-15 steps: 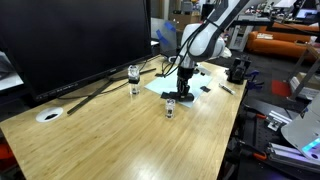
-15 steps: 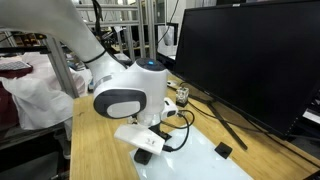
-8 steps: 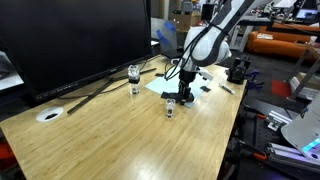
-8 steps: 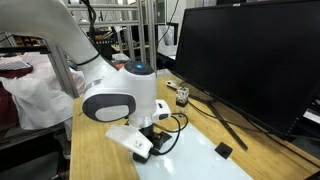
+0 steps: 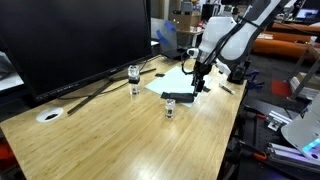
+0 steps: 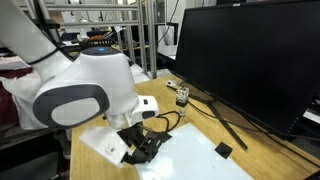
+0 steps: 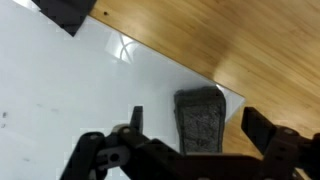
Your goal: Use the black eraser to wipe the small whiteboard on the desk
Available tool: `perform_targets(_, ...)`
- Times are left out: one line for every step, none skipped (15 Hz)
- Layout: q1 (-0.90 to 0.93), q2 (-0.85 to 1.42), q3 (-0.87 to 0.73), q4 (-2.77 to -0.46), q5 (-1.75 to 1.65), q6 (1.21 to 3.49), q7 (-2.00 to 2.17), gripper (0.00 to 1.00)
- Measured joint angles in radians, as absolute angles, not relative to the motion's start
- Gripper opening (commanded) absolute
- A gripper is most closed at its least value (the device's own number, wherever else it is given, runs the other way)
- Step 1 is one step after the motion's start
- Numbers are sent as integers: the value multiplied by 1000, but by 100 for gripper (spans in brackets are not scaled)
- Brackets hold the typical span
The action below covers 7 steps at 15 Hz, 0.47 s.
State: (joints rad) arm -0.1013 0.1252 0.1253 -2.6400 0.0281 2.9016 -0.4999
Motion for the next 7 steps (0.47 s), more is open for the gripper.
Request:
perform_targets(-96,111,123,-2651,28,2902,-496,100)
perform_targets(-92,109,123,-2654,28,2902,-494,100)
perform_targets(-90,111,123,-2654,28,2902,-493,100)
perform_targets(-89,112,122,-2654,28,2903,-493,100)
perform_targets(-89,112,122,-2654,28,2903,-493,100)
perform_targets(-89,112,121,-2654,28,2903,-493,100)
perform_targets(-89,112,120,-2654,28,2903,-493,100)
